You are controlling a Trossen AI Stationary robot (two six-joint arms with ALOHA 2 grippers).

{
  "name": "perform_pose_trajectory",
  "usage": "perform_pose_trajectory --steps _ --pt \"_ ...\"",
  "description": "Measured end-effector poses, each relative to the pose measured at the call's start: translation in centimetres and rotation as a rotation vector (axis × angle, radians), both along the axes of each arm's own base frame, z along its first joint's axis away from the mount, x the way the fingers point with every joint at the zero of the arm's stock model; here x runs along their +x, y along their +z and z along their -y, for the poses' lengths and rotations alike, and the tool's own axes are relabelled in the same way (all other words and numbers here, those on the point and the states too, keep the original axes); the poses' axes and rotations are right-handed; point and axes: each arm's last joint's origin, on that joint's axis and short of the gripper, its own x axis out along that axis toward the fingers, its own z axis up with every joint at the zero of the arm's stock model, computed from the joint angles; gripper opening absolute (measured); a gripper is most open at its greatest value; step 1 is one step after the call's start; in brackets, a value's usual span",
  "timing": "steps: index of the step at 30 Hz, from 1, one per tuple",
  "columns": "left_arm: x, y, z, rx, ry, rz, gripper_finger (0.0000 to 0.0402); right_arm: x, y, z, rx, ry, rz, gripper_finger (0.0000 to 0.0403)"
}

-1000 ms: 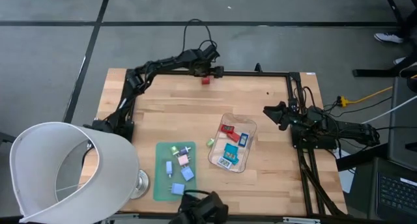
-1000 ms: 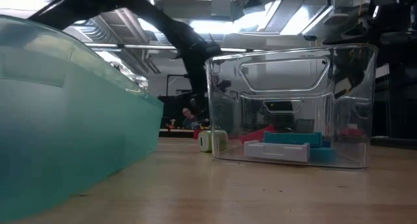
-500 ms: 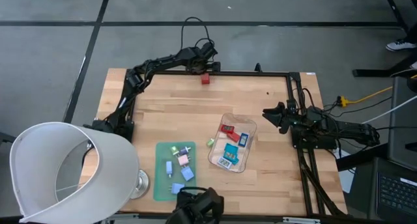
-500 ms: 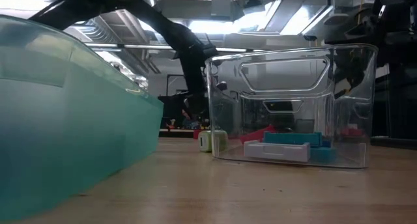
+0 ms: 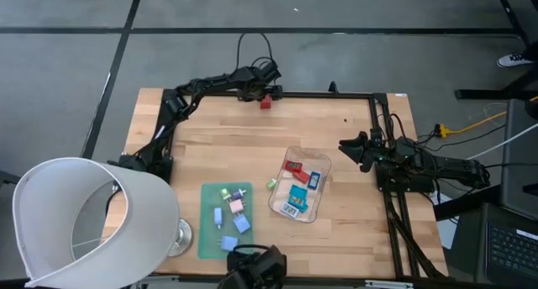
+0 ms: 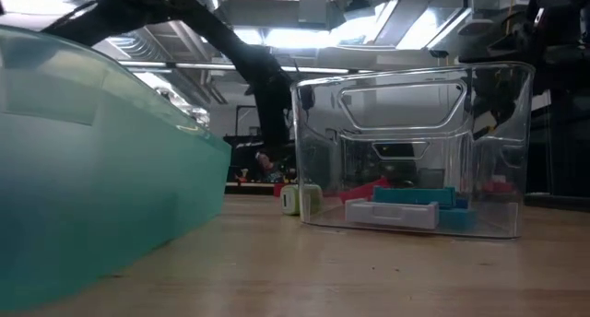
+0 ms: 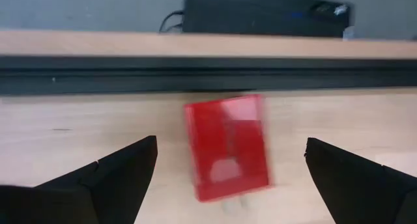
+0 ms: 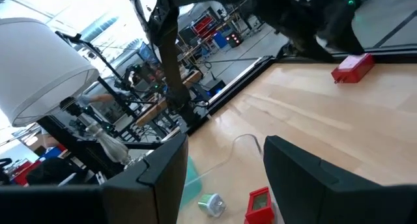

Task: Pick & Place Office items
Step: Put the red charger adapter into the green bin

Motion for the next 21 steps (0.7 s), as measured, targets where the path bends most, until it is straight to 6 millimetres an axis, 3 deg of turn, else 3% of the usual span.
perform_pose_trajectory --steps 13,21 --pt "0.6 -0.3 0.4 -0.015 -0.005 -0.045 0.0377 0.0 0.0 0.0 0.001 -0.014 0.003 0.0201" --pt "1.8 -0.3 2.0 -0.073 -0.028 0.002 0.0369 -0.1 0.1 0.2 0.002 -0.070 0.011 0.0201"
